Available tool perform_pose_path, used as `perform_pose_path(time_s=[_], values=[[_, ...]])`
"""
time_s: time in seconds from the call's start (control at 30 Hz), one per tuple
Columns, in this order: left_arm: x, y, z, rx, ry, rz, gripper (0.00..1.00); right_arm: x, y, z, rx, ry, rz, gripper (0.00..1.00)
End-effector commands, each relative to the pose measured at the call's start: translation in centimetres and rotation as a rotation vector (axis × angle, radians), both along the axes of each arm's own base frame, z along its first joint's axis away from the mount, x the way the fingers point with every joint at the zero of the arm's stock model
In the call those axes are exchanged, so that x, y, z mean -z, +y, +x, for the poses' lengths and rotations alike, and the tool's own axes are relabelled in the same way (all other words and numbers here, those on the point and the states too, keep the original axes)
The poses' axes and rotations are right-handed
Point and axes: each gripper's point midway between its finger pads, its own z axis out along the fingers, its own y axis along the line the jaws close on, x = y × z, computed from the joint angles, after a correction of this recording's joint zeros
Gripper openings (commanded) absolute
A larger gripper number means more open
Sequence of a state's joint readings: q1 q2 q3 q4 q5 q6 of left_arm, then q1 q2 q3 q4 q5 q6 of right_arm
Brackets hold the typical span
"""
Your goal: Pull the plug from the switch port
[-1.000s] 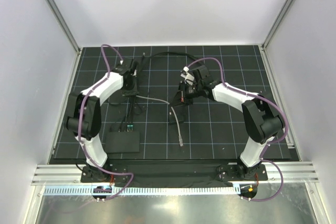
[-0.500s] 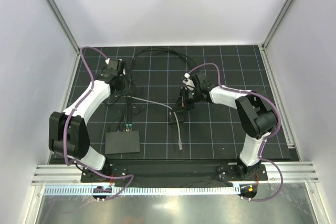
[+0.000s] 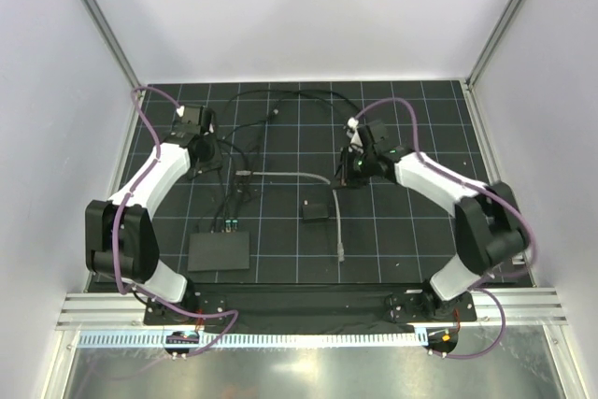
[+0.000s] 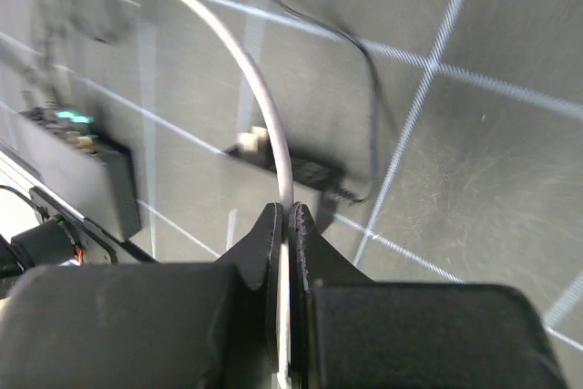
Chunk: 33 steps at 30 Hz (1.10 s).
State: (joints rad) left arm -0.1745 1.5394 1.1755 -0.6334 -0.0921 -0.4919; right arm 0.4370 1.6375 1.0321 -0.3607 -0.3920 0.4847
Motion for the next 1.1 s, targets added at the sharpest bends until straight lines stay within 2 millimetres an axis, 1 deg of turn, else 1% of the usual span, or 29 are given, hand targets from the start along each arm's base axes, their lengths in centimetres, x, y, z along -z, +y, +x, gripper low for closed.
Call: perform_pose_path(time_s=[0.0,0.03,0.07,0.1,0.13,0.17,0.2,0.3,0.33,0.4,0.43,0.47,0.5,0.53,0.6,0.67,0.7,0.73,0.77,0.8,0.83,0.87,0.9,0.93,0.97,1.0,1.03,1.07], values=[[-1.4,0.3,1.0,-0.018,-0.071,-0.010,0.00,-8.5,-1.2,2.5,-0.013,-0.308,-0.042,0.01],[-1.2,0.3,0.9,-0.022,-0.068,-0.012,0.00,-9.5,-1.7,2.8,-0.013,-0.349,-0.063,0.01],[-0.8,0.2,0.9,-0.022,-0.061,-0.016,0.00,-11.0,-1.8,3.5,0.003,-0.379,-0.068,0.01],[-0.5,0.2,0.8,-0.022,-0.054,-0.020,0.00,-11.7,-2.0,3.8,0.021,-0.388,-0.077,0.01],[-0.3,0.1,0.8,-0.023,-0.048,-0.023,0.00,-13.4,-1.8,4.2,0.040,-0.404,-0.060,0.01],[-0.1,0.1,0.7,-0.023,-0.042,-0.022,0.00,-14.3,-1.6,4.4,0.050,-0.415,-0.044,0.01],[0.0,0.1,0.6,-0.023,-0.039,-0.021,0.00,-16.2,-1.3,5.0,0.076,-0.448,-0.011,0.01],[0.2,0.3,0.5,-0.025,-0.033,-0.017,0.00,-18.1,-2.1,6.5,0.152,-0.493,-0.046,0.01],[0.3,0.3,0.4,-0.024,-0.030,-0.015,0.00,-19.6,-2.7,7.3,0.190,-0.521,-0.071,0.01],[0.5,0.3,0.3,-0.022,-0.024,-0.015,0.00,-20.4,-2.7,8.0,0.184,-0.536,-0.087,0.01],[0.5,0.3,0.3,-0.023,-0.024,-0.013,0.00,-22.1,-2.7,8.2,0.193,-0.555,-0.085,0.01],[0.6,0.4,0.2,-0.025,-0.020,-0.012,0.00,-22.4,-3.2,8.5,0.215,-0.559,-0.106,0.01],[0.5,0.4,0.2,-0.029,-0.020,-0.014,0.00,-21.9,-4.2,8.7,0.245,-0.540,-0.165,0.01],[0.4,0.4,0.2,-0.030,-0.023,-0.015,0.00,-23.0,-4.9,9.2,0.269,-0.562,-0.196,0.01],[0.1,0.5,0.3,-0.034,-0.030,-0.022,0.00,-22.7,-8.2,10.2,0.341,-0.565,-0.314,0.01],[-0.4,0.4,0.5,-0.030,-0.042,-0.028,0.01,-22.2,-10.8,10.7,0.392,-0.551,-0.369,0.01],[-0.7,0.6,0.6,-0.036,-0.047,-0.031,0.05,-21.5,-13.9,11.3,0.454,-0.524,-0.412,0.01],[-0.9,0.6,0.8,-0.037,-0.053,-0.041,0.08,-21.0,-15.4,11.5,0.478,-0.508,-0.431,0.01],[-1.1,0.5,0.9,-0.035,-0.057,-0.047,0.11,-20.5,-16.7,11.8,0.498,-0.496,-0.450,0.01],[-1.2,0.5,1.0,-0.035,-0.058,-0.055,0.22,-19.9,-18.3,12.0,0.522,-0.478,-0.476,0.01],[-1.3,0.4,1.1,-0.034,-0.057,-0.064,0.29,-18.6,-20.8,12.3,0.558,-0.441,-0.516,0.01],[-1.6,0.2,1.3,-0.029,-0.060,-0.076,0.34,-18.0,-22.2,12.4,0.583,-0.424,-0.530,0.01],[-1.6,0.0,1.4,-0.025,-0.060,-0.083,0.39,-16.9,-22.9,12.5,0.582,-0.402,-0.526,0.01],[-1.8,-0.2,1.5,-0.022,-0.064,-0.092,0.41,-16.0,-24.4,12.6,0.595,-0.380,-0.531,0.01],[-1.8,-0.3,1.5,-0.024,-0.063,-0.098,0.42,-14.8,-25.0,12.8,0.568,-0.359,-0.557,0.01],[-2.0,-0.4,1.6,-0.020,-0.066,-0.106,0.47,-13.6,-25.4,12.9,0.555,-0.334,-0.575,0.01],[-2.2,-0.4,1.6,-0.024,-0.071,-0.108,0.50,-12.3,-27.1,12.5,0.572,-0.292,-0.605,0.01],[-2.4,-0.5,1.6,-0.031,-0.073,-0.115,0.52,-10.8,-27.7,12.4,0.570,-0.252,-0.622,0.01]])
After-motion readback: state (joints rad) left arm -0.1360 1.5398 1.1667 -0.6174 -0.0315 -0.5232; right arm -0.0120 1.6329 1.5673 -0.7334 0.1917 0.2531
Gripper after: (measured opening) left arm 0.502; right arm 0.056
